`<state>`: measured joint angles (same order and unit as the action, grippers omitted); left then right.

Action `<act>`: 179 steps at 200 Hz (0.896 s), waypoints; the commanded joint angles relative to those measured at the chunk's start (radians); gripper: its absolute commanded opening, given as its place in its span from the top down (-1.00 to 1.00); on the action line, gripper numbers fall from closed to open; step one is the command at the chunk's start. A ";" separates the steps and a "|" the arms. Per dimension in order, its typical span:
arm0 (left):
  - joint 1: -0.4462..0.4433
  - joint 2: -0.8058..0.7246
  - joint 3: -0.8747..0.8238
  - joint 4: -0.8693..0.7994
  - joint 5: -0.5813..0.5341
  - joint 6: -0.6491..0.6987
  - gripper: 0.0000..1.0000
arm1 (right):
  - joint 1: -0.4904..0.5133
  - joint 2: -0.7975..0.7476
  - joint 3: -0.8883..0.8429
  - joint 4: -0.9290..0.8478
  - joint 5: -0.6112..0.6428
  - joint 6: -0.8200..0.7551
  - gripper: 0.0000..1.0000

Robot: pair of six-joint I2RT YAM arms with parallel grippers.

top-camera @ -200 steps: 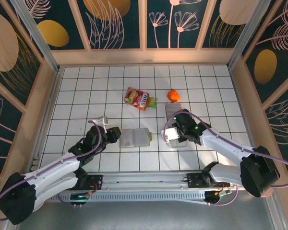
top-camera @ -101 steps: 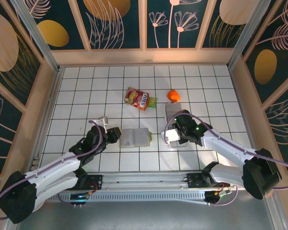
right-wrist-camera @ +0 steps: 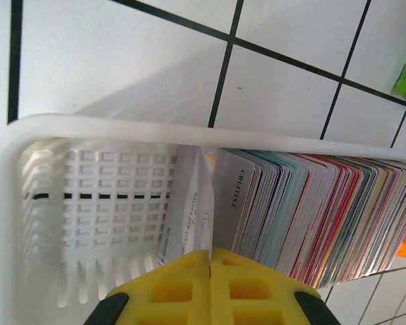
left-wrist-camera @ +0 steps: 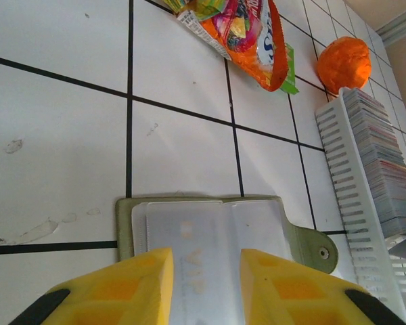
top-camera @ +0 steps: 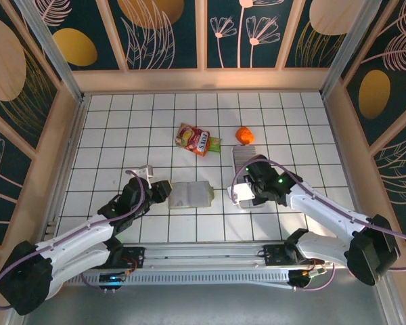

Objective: Put the credit cards into the card holder

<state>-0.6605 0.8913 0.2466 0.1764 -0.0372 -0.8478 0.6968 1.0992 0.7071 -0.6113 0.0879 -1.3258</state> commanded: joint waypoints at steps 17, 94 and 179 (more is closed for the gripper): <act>-0.003 -0.008 -0.001 0.009 0.025 -0.006 0.37 | 0.020 -0.039 0.077 -0.113 -0.067 0.114 1.00; -0.003 -0.054 0.014 -0.051 0.003 -0.011 0.39 | 0.084 -0.094 0.239 -0.057 -0.076 0.604 1.00; -0.002 -0.057 0.033 -0.095 -0.006 -0.089 0.59 | 0.165 0.008 0.266 0.248 -0.008 1.666 1.00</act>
<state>-0.6605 0.8455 0.2504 0.1146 -0.0315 -0.8997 0.8558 1.1145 1.0302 -0.5198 0.0776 -0.0856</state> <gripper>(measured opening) 0.231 0.038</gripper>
